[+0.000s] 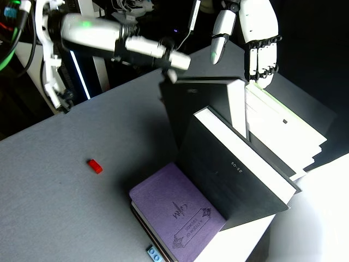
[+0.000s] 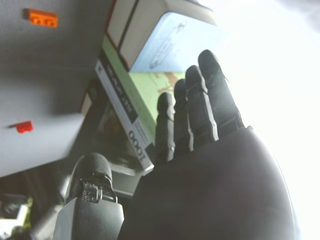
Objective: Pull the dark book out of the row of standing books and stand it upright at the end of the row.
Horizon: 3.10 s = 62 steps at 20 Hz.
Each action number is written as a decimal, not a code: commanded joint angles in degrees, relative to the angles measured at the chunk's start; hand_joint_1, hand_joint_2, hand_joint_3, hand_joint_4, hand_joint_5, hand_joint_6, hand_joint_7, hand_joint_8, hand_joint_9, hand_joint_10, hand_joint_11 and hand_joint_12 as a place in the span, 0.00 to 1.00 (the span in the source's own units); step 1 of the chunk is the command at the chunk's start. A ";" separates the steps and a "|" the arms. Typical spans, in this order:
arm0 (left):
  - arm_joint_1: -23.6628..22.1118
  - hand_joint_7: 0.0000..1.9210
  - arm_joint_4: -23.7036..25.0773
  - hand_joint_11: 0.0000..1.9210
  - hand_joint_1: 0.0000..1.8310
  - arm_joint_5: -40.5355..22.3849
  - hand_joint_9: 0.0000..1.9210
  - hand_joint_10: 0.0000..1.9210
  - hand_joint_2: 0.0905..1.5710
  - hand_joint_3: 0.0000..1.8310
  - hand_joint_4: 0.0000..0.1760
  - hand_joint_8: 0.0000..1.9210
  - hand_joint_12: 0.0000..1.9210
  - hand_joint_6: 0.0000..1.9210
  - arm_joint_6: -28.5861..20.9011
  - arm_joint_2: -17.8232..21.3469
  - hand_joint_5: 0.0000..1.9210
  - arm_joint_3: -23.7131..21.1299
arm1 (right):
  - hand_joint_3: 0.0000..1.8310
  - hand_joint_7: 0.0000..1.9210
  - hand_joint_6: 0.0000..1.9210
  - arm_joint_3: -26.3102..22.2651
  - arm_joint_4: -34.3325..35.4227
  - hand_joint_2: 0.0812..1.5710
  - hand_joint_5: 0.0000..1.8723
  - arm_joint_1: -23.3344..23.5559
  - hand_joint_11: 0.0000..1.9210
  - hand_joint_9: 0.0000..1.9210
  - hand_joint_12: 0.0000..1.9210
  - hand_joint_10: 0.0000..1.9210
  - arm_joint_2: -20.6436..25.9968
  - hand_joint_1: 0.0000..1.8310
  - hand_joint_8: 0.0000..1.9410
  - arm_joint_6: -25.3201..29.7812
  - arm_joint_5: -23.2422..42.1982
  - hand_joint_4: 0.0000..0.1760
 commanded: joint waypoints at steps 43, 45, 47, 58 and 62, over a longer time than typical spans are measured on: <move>-1.23 0.21 2.52 0.25 0.02 -4.26 0.22 0.01 0.78 0.00 0.07 0.00 0.05 0.00 0.01 0.47 0.19 0.07 | 0.00 0.22 0.24 -8.44 -0.03 0.74 0.27 0.13 0.00 0.15 0.63 0.08 22.61 0.00 0.03 8.28 -3.74 0.00; -1.29 0.28 2.51 0.31 0.06 -4.27 0.30 0.01 0.78 0.00 0.02 0.01 0.08 0.00 0.00 0.47 0.23 0.04 | 0.00 0.34 0.28 -6.75 -0.03 0.76 0.29 0.44 0.00 0.15 0.88 0.47 23.18 0.00 0.05 10.04 -5.39 0.00; -1.29 0.31 2.50 0.33 0.06 -4.26 0.33 0.01 0.78 0.00 0.01 0.00 0.09 0.00 0.00 0.47 0.26 -0.01 | 0.00 0.36 0.34 -5.24 -0.03 0.76 0.29 0.53 0.00 0.15 0.93 0.59 23.94 0.00 0.10 13.07 -8.03 0.00; -0.90 0.61 2.39 0.31 0.14 -4.22 0.43 0.43 0.80 0.00 0.00 0.01 0.61 0.00 -0.44 0.49 0.54 -0.21 | 0.00 0.34 0.82 -2.58 16.17 0.79 0.34 3.09 0.17 0.26 1.00 1.00 21.77 0.00 0.87 8.40 -12.69 0.00; -0.69 0.62 2.39 0.29 0.14 -3.96 0.41 0.51 0.81 0.00 0.00 0.02 0.70 0.01 -0.46 0.50 0.56 -0.22 | 0.00 0.34 0.81 -2.58 16.16 0.78 0.35 3.08 0.17 0.27 1.00 1.00 21.37 0.04 0.87 8.27 -12.31 0.00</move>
